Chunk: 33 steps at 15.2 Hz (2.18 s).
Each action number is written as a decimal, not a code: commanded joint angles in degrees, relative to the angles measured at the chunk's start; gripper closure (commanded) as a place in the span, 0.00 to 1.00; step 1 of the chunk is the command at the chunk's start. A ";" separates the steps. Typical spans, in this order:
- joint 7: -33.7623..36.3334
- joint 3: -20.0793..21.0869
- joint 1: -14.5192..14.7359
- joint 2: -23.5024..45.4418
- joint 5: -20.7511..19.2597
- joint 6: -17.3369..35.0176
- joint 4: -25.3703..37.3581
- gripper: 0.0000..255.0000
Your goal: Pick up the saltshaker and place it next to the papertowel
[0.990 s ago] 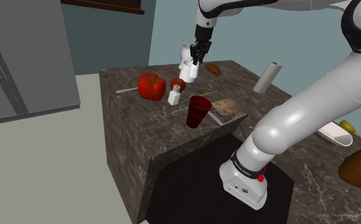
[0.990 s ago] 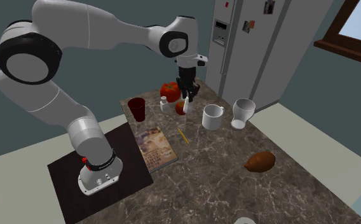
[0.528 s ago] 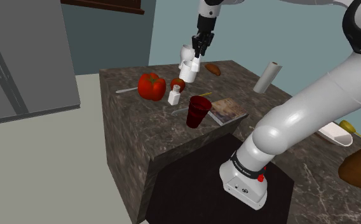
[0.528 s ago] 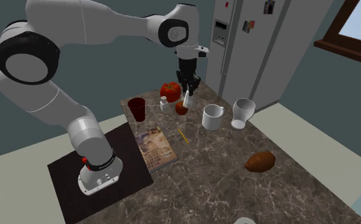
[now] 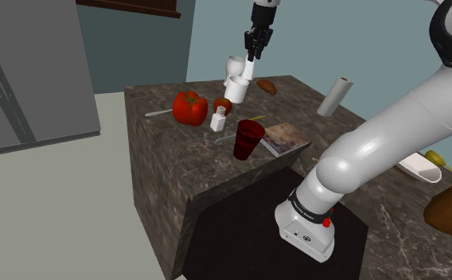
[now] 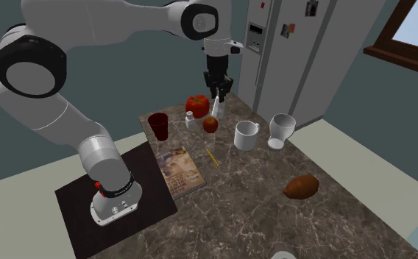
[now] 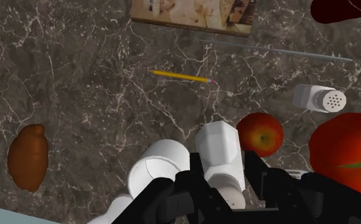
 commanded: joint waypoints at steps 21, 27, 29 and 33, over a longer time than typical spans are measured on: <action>-2.37 0.37 0.17 4.56 0.52 -17.18 21.85 1.00; -9.39 -3.96 -2.64 -1.68 -1.66 -16.05 15.66 1.00; -11.83 -5.53 -3.57 -3.34 -2.50 -15.78 14.19 1.00; -16.87 -8.89 -5.37 -6.00 -4.31 -15.28 12.08 1.00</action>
